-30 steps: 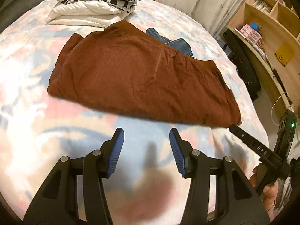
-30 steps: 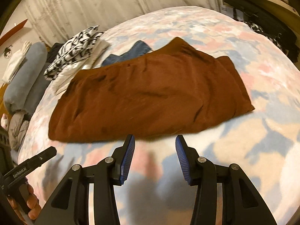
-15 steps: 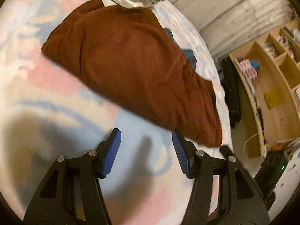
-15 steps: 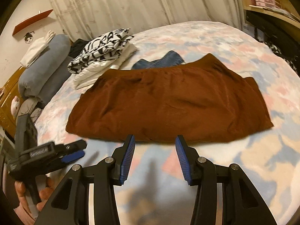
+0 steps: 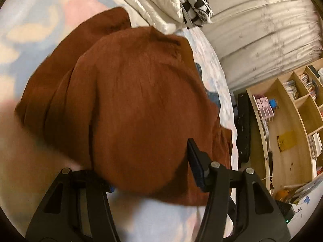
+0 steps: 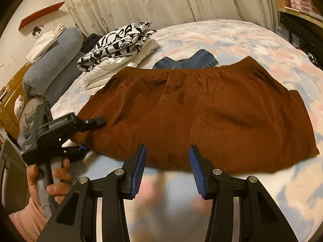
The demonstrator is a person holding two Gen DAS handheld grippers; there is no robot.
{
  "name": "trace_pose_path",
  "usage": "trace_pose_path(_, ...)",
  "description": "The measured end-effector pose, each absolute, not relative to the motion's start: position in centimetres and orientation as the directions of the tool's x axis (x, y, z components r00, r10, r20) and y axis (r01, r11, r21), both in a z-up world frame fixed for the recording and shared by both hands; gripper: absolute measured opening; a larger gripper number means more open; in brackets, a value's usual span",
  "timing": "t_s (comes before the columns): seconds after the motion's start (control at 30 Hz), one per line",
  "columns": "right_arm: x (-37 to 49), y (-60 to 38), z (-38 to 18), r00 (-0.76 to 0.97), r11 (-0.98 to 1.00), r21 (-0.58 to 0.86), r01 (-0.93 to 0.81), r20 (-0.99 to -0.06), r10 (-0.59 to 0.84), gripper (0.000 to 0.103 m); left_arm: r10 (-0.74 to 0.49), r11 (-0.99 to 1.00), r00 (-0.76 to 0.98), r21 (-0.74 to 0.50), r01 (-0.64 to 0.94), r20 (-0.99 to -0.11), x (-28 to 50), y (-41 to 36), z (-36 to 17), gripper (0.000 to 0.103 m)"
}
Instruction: Fold large clothes
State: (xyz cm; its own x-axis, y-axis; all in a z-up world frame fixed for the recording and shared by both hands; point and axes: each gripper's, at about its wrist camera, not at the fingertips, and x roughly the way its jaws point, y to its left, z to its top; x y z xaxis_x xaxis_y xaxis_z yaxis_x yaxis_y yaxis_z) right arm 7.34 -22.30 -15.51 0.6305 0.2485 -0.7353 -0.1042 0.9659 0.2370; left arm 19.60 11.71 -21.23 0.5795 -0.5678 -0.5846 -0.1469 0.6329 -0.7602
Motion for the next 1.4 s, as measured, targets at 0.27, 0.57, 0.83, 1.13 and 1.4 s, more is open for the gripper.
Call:
trace_pose_path(0.27, 14.2, -20.1, -14.5, 0.692, 0.98, 0.135, -0.143, -0.694, 0.197, 0.028, -0.458, 0.696, 0.685, -0.708, -0.121, -0.567, 22.5, 12.3, -19.5, 0.023)
trace_pose_path(0.57, 24.0, -20.8, -21.4, 0.619, 0.995, 0.078, -0.059, -0.779, 0.097, 0.022, -0.267, 0.912, 0.792, -0.409, 0.024, -0.549, 20.4, 7.3, -13.0, 0.015)
trace_pose_path(0.83, 24.0, -22.3, -22.2, 0.634, 0.984, 0.165, -0.067, -0.755, 0.169, 0.022, -0.211, 0.971, 0.846, -0.203, 0.125, -0.49, 16.8, 1.9, -8.3, 0.015)
trace_pose_path(1.13, 23.5, -23.8, -21.8, 0.597, 0.946, 0.309, -0.095, -0.743, 0.303, 0.022, -0.219, 0.956, 0.845, 0.065, 0.285, -0.488, 16.1, -9.0, -4.7, 0.015)
trace_pose_path(1.4, 15.4, -38.3, -17.7, 0.71, 0.902, 0.426, 0.075, -0.658, 0.252, 0.022, -0.25, 0.867, 0.817, 0.256, 0.428, -0.52, 15.2, -21.2, -5.2, 0.015)
